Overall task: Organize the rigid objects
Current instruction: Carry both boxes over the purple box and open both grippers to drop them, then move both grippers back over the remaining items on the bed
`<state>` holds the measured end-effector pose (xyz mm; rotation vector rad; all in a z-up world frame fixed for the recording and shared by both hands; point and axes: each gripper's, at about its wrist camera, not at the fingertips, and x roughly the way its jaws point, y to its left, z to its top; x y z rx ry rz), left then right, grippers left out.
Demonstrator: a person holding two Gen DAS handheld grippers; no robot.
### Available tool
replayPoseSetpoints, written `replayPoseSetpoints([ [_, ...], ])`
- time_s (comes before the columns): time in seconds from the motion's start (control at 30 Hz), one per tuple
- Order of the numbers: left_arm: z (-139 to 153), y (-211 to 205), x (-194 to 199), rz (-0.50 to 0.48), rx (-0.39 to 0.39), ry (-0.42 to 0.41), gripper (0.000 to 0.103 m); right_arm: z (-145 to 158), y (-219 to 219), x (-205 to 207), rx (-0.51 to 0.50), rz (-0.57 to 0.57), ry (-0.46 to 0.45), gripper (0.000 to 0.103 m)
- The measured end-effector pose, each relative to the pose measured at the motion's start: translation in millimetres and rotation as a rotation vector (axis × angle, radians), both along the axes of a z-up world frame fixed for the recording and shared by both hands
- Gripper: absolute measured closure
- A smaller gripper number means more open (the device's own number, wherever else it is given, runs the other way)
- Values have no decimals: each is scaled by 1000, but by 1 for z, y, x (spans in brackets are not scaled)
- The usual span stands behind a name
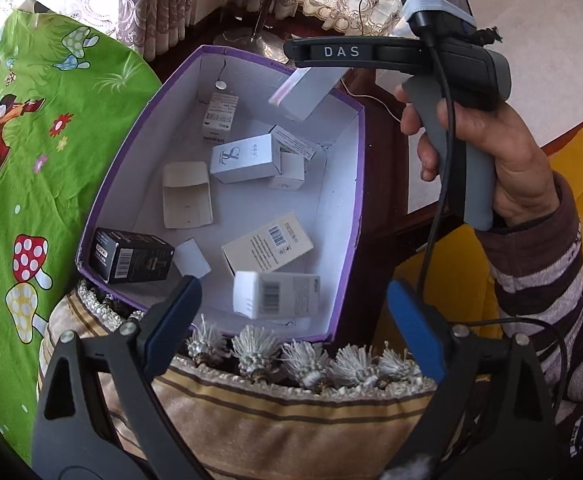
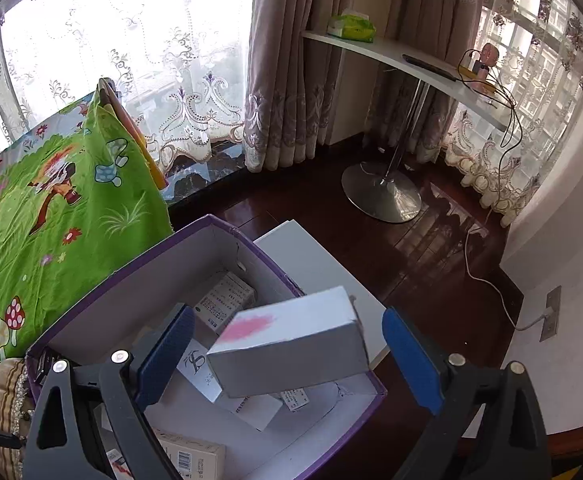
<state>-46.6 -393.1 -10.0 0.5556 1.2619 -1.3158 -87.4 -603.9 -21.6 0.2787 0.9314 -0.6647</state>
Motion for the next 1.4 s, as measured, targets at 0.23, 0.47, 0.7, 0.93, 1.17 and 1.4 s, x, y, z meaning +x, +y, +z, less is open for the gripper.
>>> replayPoseSetpoints([
  [0.23, 22, 26, 24, 91, -69, -56, 8, 3, 4, -5, -11, 16, -5, 6],
  [0.47, 41, 77, 55, 207, -181, -199, 8, 24, 24, -1, -47, 71, -62, 6],
  [0.7, 37, 143, 69, 288, -138, -367, 8, 55, 68, 21, -69, 194, -159, 6],
  [0.93, 32, 228, 103, 484, -119, -363, 8, 80, 125, 60, -57, 360, -198, 5],
  [1.17, 28, 309, 141, 700, -88, -385, 8, 92, 186, 103, -77, 513, -179, 5],
  [1.4, 24, 372, 177, 884, -79, -386, 11, 94, 238, 146, -46, 632, -166, 5],
])
